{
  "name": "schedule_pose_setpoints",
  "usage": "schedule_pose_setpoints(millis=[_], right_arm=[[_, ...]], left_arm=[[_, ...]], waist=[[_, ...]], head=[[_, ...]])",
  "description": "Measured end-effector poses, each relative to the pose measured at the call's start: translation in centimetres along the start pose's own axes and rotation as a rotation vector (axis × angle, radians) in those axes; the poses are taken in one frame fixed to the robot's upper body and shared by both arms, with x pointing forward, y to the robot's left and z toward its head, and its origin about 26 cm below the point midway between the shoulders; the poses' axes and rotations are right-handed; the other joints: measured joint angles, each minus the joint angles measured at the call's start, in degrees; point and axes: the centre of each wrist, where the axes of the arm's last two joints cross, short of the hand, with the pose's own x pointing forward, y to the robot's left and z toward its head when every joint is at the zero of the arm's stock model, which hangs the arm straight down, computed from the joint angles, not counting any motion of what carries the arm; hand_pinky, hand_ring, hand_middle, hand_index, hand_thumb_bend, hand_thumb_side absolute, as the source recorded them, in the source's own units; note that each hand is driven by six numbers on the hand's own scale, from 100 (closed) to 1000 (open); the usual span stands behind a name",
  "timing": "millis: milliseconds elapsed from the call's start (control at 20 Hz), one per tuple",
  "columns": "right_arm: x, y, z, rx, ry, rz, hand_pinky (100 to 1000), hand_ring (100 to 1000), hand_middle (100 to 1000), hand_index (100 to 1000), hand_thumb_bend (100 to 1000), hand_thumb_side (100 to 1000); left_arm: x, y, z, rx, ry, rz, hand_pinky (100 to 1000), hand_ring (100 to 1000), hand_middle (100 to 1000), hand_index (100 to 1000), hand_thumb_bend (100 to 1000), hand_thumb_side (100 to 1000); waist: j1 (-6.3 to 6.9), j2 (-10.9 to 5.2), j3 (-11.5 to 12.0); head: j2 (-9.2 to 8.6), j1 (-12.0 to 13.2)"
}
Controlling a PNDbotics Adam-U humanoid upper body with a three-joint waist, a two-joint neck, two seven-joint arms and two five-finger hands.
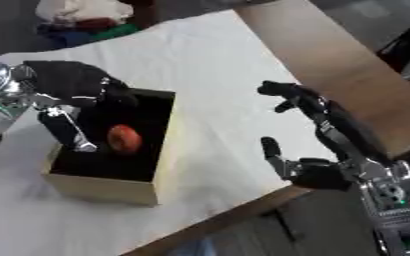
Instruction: Pick up objects on the table and place them in the box.
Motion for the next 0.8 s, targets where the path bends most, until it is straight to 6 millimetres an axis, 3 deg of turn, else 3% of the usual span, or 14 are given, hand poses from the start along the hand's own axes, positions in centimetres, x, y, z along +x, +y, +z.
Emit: schedule_pose_setpoints(millis=[150, 350, 550, 800], right_arm=[[0.0, 0.0, 0.0, 0.0, 0.001, 0.0, 711, 898, 863, 1000, 100, 289], [0.0, 0.0, 0.2, -0.003, 0.009, -0.002, 710, 898, 862, 1000, 100, 290], [-0.1, 0.0, 0.3, -0.01, 0.018, -0.002, 709, 899, 863, 1000, 100, 290], [-0.2, -0.1, 0.4, -0.019, 0.028, 0.001, 709, 899, 863, 1000, 100, 291]], left_arm=[[0.1, 2.1, 2.1, 0.117, 0.042, -0.034, 840, 825, 815, 928, 682, 527], [0.2, 2.7, 5.2, 0.259, 0.106, 0.01, 823, 806, 792, 911, 631, 562], [0.5, 2.0, 8.6, 0.4, 0.187, 0.104, 812, 787, 766, 889, 608, 573], [1.0, -0.8, 11.5, 0.577, 0.334, 0.253, 812, 781, 755, 884, 580, 583]], waist=[[-0.23, -0.04, 0.37], [-0.49, -0.04, 1.31], [-0.73, 0.08, 2.74], [-1.21, 0.48, 3.95]], head=[[0.17, -0.16], [0.42, -0.36], [0.48, -0.44], [0.67, -0.72]])
